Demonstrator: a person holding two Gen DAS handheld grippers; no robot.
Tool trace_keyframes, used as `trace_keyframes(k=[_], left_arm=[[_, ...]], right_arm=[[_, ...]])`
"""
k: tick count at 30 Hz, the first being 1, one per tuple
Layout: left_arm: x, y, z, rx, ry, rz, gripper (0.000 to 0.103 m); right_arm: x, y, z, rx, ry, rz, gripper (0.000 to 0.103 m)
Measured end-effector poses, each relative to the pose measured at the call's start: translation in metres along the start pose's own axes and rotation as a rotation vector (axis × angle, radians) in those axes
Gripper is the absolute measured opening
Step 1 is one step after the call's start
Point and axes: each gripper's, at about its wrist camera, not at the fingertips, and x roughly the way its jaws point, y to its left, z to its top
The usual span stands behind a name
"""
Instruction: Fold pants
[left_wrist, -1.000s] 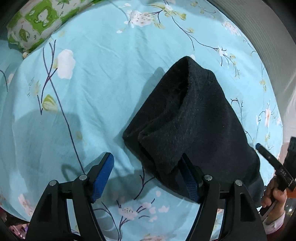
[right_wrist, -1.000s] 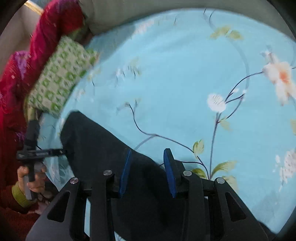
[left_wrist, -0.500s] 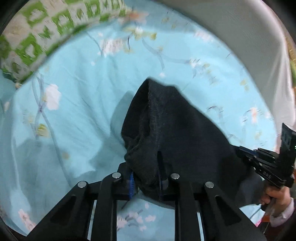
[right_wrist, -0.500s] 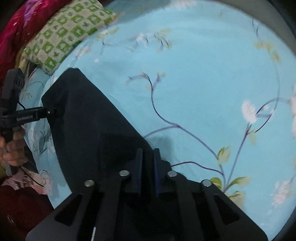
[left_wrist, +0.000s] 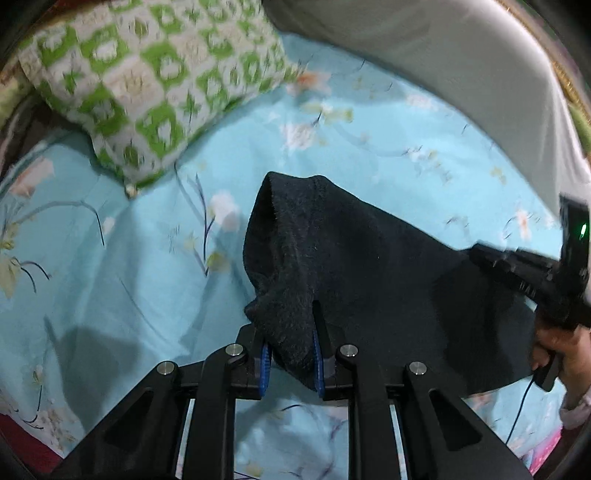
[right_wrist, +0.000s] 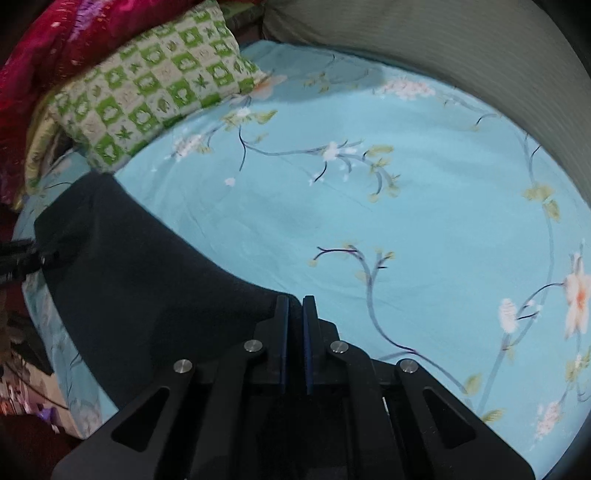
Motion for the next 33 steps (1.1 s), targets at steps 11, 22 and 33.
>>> trace_keyframes(k=[11,22,33], left_arm=[[-0.037,-0.018,0.024,0.128,-0.059,0.021,0.053],[0.002,-0.237,0.039,0.58,0.083,-0.263,0.057],[0.051,-0.466,-0.035,1.131,0.314,-0.436,0.057]], right_arm=[[-0.089,-0.067,-0.062,0.431,-0.178,0.043,0.054],[-0.202,-0.125,-0.231,0.853,-0.277,-0.108,0.054],[-0.222,-0.167,-0.333,1.255,-0.382,-0.081,0.054]])
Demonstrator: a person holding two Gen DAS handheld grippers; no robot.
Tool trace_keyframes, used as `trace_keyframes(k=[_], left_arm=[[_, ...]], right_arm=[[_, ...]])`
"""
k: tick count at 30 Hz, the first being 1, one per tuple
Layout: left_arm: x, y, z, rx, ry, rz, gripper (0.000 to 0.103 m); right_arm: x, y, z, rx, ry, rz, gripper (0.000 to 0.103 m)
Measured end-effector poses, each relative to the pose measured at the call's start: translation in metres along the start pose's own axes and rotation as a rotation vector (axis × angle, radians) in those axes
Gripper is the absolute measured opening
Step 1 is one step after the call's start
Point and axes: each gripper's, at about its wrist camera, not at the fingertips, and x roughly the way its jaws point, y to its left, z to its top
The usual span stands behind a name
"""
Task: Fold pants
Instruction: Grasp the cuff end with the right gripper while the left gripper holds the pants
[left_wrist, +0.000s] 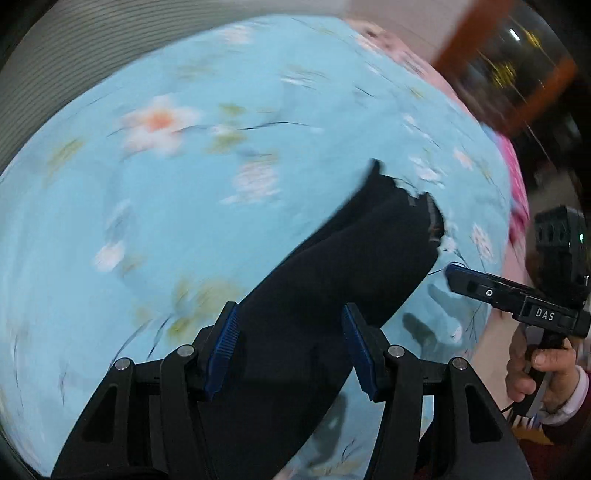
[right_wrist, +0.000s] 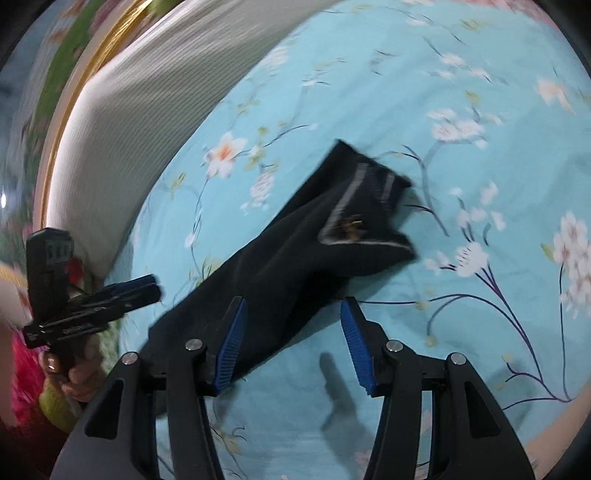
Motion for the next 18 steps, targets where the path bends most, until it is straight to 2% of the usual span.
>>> trace_keyframes(k=[4,8,14,16,18], left_arm=[[0.035,-0.027,0.035,0.086,0.072,-0.031,0.057],[0.073,-0.047,0.066,0.176,0.143,-0.025,0.057],[0.108,-0.07,0.084,0.285,0.221,-0.008,0.057],[0.115,-0.071,0.087,0.294,0.237,-0.007,0.054],[0.12,-0.072,0.089,0.294,0.243,-0.018,0.053]], right_arm=[[0.005,-0.02,0.013,0.109,-0.023,0.042,0.063],[0.019,-0.036,0.024,0.2,-0.006,0.109,0.063],[0.026,-0.047,0.029,0.231,-0.023,0.137,0.062],[0.028,-0.049,0.029,0.213,-0.024,0.131,0.056],[0.028,-0.048,0.029,0.175,-0.022,0.098,0.038]])
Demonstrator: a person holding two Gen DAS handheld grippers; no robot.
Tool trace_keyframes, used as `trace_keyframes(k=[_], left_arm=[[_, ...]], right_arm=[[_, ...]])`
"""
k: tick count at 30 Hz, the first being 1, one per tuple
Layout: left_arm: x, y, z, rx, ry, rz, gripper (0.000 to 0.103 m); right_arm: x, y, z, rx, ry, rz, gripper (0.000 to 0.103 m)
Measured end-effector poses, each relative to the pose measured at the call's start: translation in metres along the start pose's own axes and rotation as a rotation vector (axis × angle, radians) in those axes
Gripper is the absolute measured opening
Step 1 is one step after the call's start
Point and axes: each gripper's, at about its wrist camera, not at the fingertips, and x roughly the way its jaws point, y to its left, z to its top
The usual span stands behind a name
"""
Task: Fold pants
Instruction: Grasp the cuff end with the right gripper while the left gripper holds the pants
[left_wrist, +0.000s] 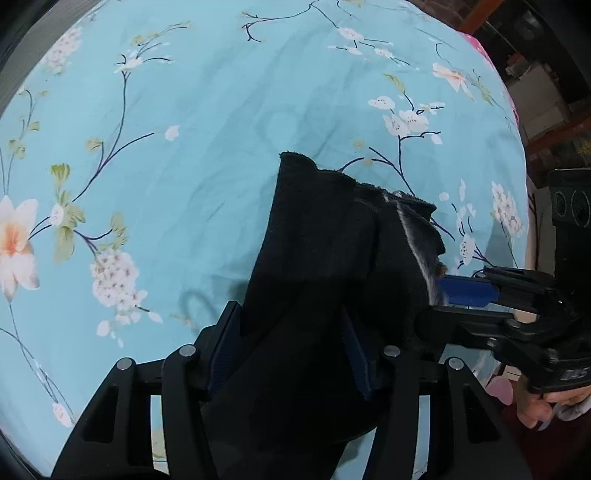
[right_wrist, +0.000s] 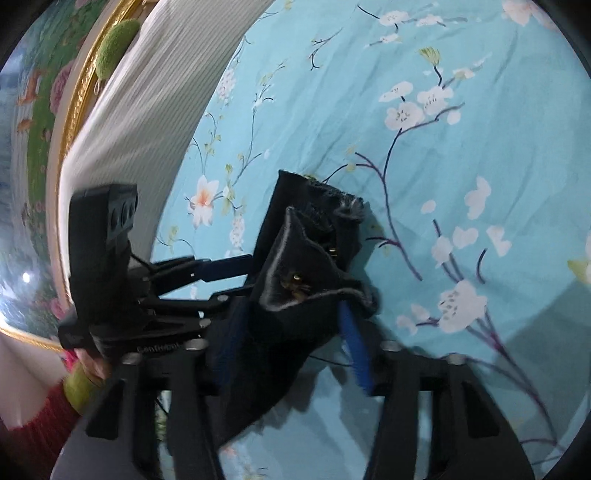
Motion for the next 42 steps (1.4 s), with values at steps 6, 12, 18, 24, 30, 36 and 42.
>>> trace_keyframes(k=[6,12,18,24,30,36,42], left_arm=[[-0.002,0.003,-0.001,0.025,-0.01,-0.021,0.049],[-0.012,0.002,-0.013,0.065,-0.035,0.01,0.01],[-0.052,0.009,-0.026,0.058,-0.131,0.002,0.009],[-0.045,0.021,-0.021,-0.007,-0.126,0.005,0.011],[-0.033,0.036,-0.019,-0.046,-0.106,0.039,0.011],[-0.036,0.04,-0.019,-0.047,-0.091,-0.023,0.03],[-0.038,0.026,-0.009,-0.016,-0.107,-0.04,0.049]], right_arm=[[-0.006,-0.003,0.0,-0.064,-0.002,-0.039,0.009],[-0.01,0.0,-0.002,-0.089,-0.017,-0.038,0.007],[-0.028,0.031,0.006,-0.174,-0.078,-0.003,0.007],[-0.029,0.057,0.022,-0.311,-0.141,0.015,0.007],[-0.004,0.03,0.03,-0.322,-0.107,-0.079,0.006],[0.007,0.003,0.027,-0.232,-0.052,-0.084,0.009],[-0.008,0.003,0.026,-0.204,-0.08,-0.09,0.031]])
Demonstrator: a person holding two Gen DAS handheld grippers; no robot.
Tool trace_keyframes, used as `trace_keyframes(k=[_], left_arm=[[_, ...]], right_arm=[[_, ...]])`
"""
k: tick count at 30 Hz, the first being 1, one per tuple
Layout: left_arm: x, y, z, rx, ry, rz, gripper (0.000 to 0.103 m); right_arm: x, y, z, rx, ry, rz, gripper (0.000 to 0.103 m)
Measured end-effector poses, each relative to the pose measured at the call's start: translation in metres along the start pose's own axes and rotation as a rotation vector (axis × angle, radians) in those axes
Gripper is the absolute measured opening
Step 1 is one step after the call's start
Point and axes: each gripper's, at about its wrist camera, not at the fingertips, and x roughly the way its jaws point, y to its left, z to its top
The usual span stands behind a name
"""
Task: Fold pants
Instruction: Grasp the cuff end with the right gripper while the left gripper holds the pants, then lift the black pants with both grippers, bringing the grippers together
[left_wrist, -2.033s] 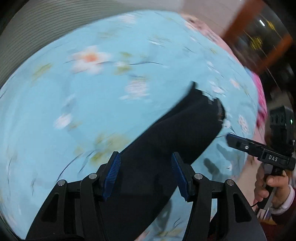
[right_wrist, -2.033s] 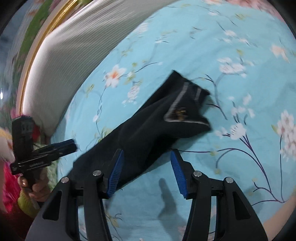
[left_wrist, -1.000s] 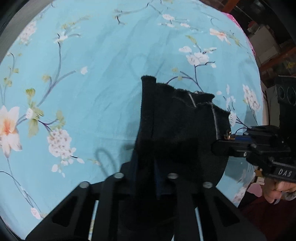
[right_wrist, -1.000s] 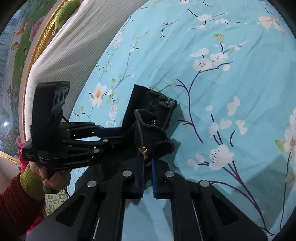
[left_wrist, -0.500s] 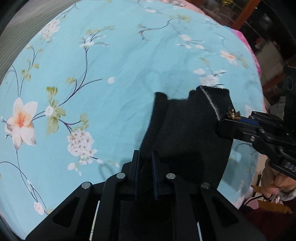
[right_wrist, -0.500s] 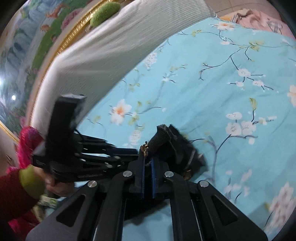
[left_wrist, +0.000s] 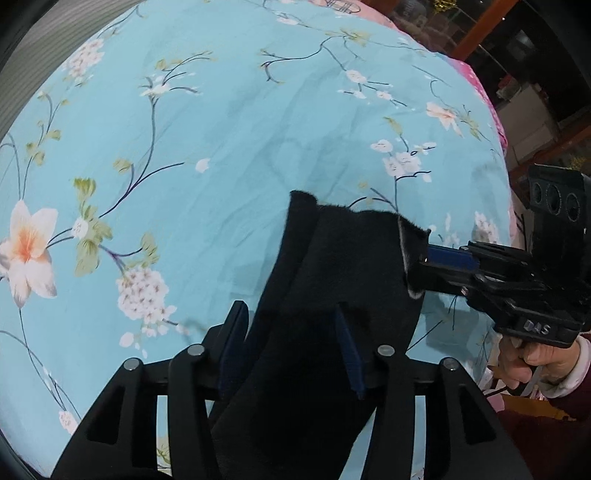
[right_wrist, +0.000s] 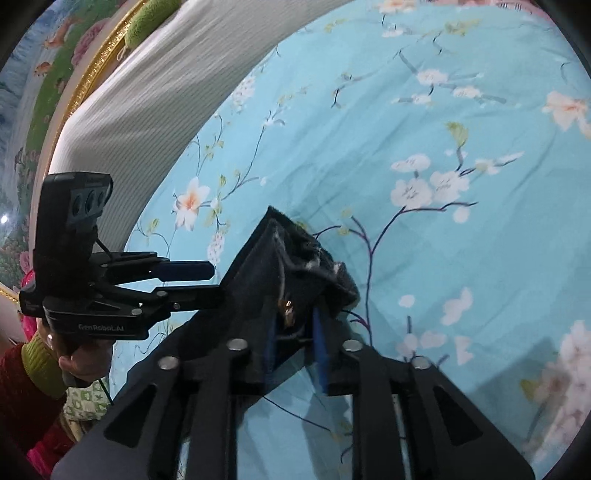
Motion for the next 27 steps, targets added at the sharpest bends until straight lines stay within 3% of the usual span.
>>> trace_keyframes(k=[2,8,13,16,19,22,24,25,26,27], left_arm=[[0.005,-0.004,0.004,0.01,0.008,-0.006,0.049],[0.024,-0.008,0.008,0.02,0.048,0.029,0.05],[0.009,0.0,0.008,-0.017,0.011,0.007,0.05],[-0.004,-0.005,0.006,0.031,-0.009,-0.039,0.05],[0.001,-0.014,0.006,0.093,0.013,-0.035,0.05],[0.019,-0.018,0.009,0.105,0.063,-0.045,0.049],[0.033,-0.018,0.012,0.103,0.093,-0.051,0.049],[0.034,-0.017,0.013,0.098,0.094,-0.056,0.045],[0.034,-0.016,0.013,0.093,0.085,-0.061,0.021],[0.032,-0.015,0.013,0.087,0.077,-0.057,0.011]], right_arm=[[-0.005,-0.002,-0.002,0.015,-0.01,0.0,0.038],[0.003,-0.009,-0.005,0.053,0.023,0.007,0.038],[0.0,-0.007,-0.005,0.047,0.025,0.028,0.038],[-0.002,-0.003,-0.005,0.028,0.021,0.031,0.038],[0.002,0.0,-0.005,0.012,0.019,0.022,0.038],[0.006,-0.001,-0.005,0.018,0.022,0.022,0.03],[0.007,-0.001,-0.005,0.007,0.026,0.017,0.014],[0.007,-0.002,-0.006,0.005,0.027,0.02,0.013],[0.006,-0.002,-0.006,0.002,0.027,0.023,0.012],[0.005,-0.001,-0.006,-0.004,0.023,0.025,0.011]])
